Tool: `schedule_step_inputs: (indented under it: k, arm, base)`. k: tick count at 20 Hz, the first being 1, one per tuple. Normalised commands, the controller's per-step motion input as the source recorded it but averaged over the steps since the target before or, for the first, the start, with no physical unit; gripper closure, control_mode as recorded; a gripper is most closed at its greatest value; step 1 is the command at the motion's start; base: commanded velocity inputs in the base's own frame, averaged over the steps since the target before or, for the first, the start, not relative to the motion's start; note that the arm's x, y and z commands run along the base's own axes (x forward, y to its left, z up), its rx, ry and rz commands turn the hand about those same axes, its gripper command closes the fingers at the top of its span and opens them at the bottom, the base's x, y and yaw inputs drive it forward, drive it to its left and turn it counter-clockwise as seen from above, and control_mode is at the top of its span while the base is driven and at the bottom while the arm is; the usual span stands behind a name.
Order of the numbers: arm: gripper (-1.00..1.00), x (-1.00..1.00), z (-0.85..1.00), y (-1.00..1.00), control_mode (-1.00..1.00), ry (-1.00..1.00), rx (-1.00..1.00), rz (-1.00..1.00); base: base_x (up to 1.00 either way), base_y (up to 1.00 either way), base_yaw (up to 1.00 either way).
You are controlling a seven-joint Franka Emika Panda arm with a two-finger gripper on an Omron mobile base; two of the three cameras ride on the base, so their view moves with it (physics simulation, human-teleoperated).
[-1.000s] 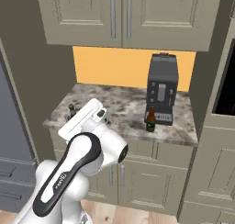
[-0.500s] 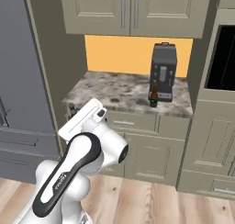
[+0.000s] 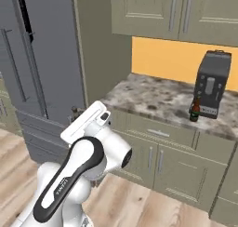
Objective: Move the drinks to the dining counter.
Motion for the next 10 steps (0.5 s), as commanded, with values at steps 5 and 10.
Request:
schedule_step_inputs:
  k: [5,10]
  arm:
    - [1.00,0.00,0.00,0.00,1.00,0.00,0.00,0.00]
    - [1.00,0.00,0.00,0.00,1.00,0.00,0.00,0.00]
  base:
    - [-0.03,-0.03,0.61]
    - [-0.14,0.00,0.60]
